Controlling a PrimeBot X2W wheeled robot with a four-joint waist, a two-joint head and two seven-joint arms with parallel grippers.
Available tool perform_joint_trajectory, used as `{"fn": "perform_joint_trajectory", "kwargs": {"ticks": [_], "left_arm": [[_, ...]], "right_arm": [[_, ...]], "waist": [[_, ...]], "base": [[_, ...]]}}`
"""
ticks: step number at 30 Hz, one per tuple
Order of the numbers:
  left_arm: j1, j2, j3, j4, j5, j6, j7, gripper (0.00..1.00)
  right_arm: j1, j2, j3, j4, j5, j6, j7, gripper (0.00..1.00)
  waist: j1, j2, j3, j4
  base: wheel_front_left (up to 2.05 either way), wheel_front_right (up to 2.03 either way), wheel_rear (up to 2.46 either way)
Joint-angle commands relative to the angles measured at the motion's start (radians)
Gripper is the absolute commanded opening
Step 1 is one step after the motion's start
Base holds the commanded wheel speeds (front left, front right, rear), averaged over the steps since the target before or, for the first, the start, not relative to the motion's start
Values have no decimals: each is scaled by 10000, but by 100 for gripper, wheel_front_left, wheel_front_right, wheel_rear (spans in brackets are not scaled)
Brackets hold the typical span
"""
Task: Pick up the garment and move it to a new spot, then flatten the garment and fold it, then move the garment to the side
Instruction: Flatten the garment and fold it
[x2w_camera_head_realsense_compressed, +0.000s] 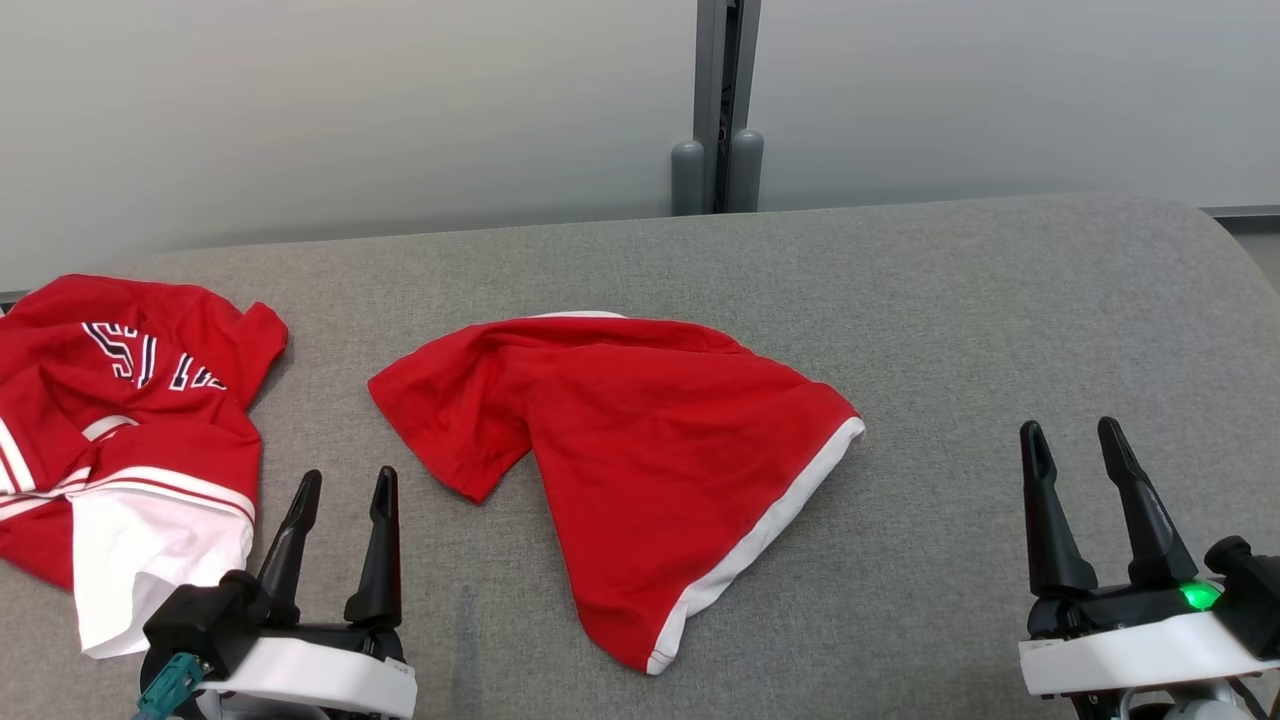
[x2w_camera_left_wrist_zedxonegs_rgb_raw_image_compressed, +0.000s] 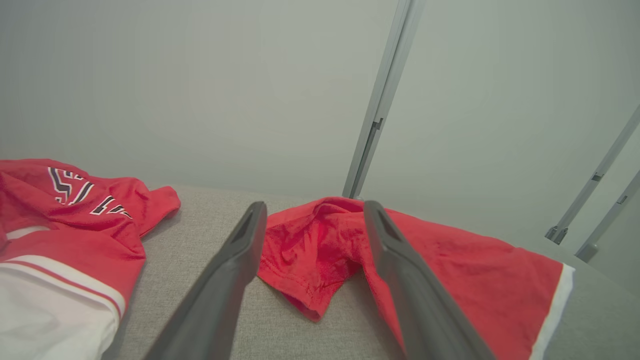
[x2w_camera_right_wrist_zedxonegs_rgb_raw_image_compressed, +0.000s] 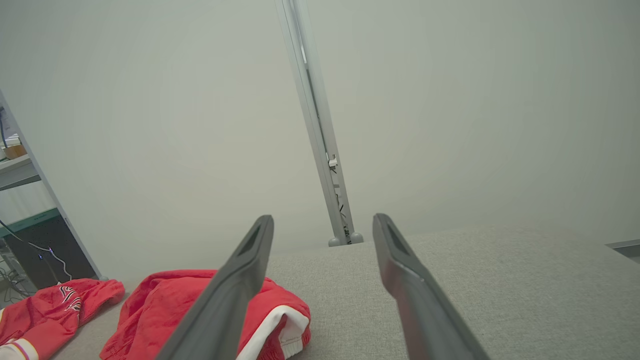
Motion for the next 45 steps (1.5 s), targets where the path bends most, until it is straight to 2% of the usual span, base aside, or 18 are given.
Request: {"fn": "perform_joint_trajectory", "kwargs": {"ticks": [1,11,17,24,31,34,36,42,45], "left_arm": [[-26,35,-14,28,-1,-65,-27,100],[-20,34,-98,65,87,-67,-27,100],[-101,28,-873,420,93,-82,-10,100],[-477,47,-2777,1120,-311,-70,1492,100],[-684,134,-4609,1031,-883,-71,3701,100],[-745,183,-4856,1017,-933,-35,4268,100],[-862,286,-4946,1166,-713,162,4526,100],[-1131,362,-5144,1632,-217,694,4946,100],[-1213,371,-5234,1748,-199,707,4968,100]], "right_arm": [[-8,-71,36,34,5,24,-29,100],[55,-109,-26,127,-21,24,-29,100],[-49,-105,-209,197,-111,24,-29,100],[-262,-86,-262,210,-107,24,-29,100],[-452,-93,-371,183,-138,24,-29,100],[-477,-72,-366,183,-143,24,-29,100],[-535,-53,-319,196,-150,24,-29,100],[-605,-2,-337,186,-122,24,-30,100],[-625,13,-370,174,-119,24,-30,100]], "waist": [[0,-1,-17,-8],[0,-1,-22,-21],[0,-1,70,-21],[0,-1,277,-194],[0,-1,480,-443],[0,-1,533,-549],[0,-1,566,-646],[0,-1,654,-874],[0,-1,707,-920]], "base": [[0,0,0],[0,0,0],[0,0,0],[0,0,0],[0,0,0],[0,0,0],[0,0,0],[0,0,0],[0,0,0]]}}
